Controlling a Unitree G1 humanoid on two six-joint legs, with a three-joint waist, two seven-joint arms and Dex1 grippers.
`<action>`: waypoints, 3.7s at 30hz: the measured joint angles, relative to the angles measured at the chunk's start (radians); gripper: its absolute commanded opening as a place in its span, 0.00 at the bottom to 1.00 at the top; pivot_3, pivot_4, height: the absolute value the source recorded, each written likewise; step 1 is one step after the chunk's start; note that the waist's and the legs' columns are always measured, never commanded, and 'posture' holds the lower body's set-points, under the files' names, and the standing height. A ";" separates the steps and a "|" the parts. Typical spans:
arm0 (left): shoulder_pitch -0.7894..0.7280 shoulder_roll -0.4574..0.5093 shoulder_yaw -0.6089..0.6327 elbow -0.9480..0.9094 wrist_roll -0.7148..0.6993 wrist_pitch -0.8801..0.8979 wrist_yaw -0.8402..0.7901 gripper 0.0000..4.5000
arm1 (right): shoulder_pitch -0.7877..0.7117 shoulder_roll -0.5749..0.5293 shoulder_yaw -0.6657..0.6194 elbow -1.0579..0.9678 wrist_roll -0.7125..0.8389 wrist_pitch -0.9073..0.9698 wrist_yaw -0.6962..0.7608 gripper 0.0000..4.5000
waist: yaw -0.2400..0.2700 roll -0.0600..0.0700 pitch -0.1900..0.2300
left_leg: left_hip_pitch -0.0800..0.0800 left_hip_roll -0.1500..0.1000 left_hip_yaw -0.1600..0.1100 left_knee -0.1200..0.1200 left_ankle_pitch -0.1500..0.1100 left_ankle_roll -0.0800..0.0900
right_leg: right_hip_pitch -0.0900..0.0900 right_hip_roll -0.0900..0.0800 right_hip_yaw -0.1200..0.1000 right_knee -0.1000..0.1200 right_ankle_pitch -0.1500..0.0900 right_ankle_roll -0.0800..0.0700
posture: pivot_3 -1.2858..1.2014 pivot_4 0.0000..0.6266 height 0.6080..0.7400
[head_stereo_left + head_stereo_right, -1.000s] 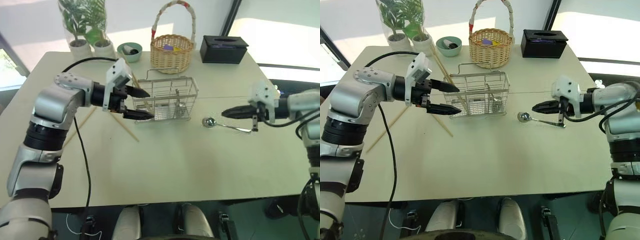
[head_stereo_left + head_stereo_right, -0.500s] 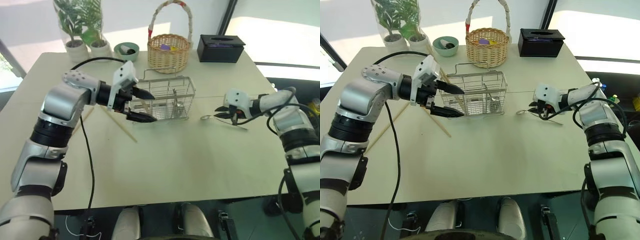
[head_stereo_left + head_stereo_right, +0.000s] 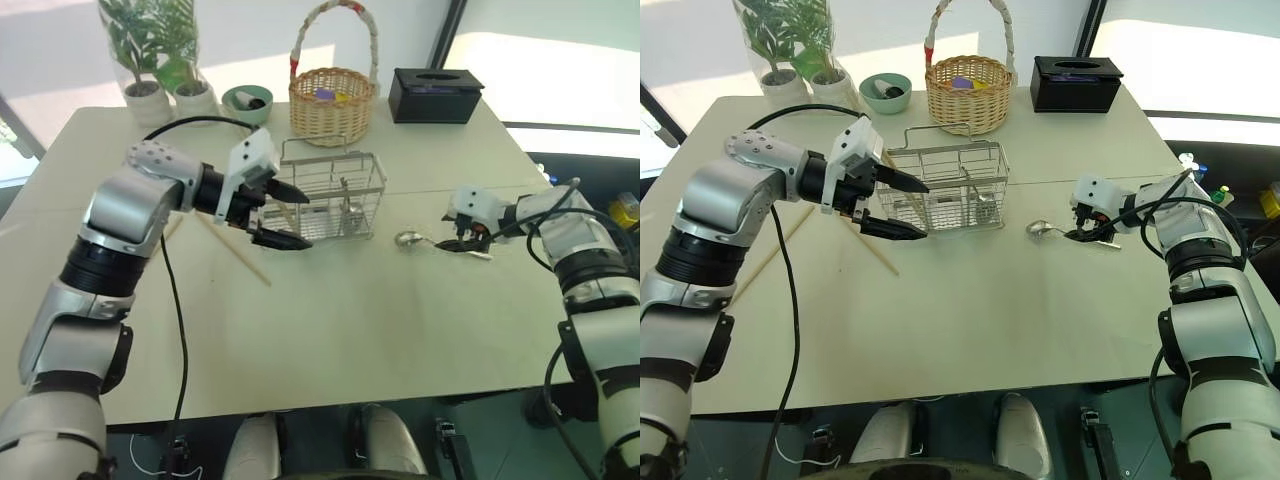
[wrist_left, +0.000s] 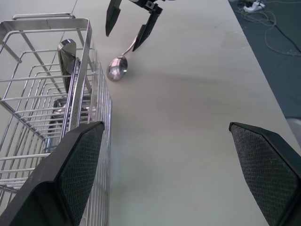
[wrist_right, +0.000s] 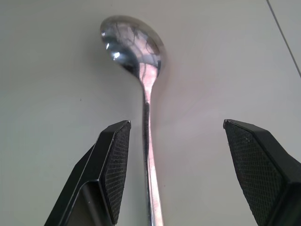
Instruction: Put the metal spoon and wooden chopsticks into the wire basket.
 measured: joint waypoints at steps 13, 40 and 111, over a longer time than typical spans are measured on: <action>-0.002 -0.008 -0.002 0.001 0.010 -0.001 -0.015 1.00 | 0.007 0.068 -0.007 0.021 0.001 0.032 -0.008 0.43 | -0.002 0.000 0.000 | 0.001 0.000 0.000 0.000 0.000 0.000 | 0.001 0.000 0.000 0.000 0.000 0.000 | 0.52 0.24 0.83; -0.020 -0.001 0.053 0.038 0.015 -0.018 0.029 1.00 | 0.106 -0.046 -0.188 -0.340 0.201 0.169 0.074 0.01 | 0.004 0.001 0.001 | 0.001 0.000 0.000 0.000 0.000 0.000 | 0.001 0.000 0.000 0.000 0.000 0.000 | 0.52 0.24 0.83; -0.013 0.222 0.095 0.557 0.257 -0.022 0.329 1.00 | 0.297 -0.099 -0.377 -1.358 0.946 0.899 0.010 1.00 | 0.020 -0.004 -0.001 | -0.007 0.000 -0.002 0.000 -0.002 0.003 | -0.005 0.002 0.000 -0.001 0.002 0.002 | 0.52 0.24 0.83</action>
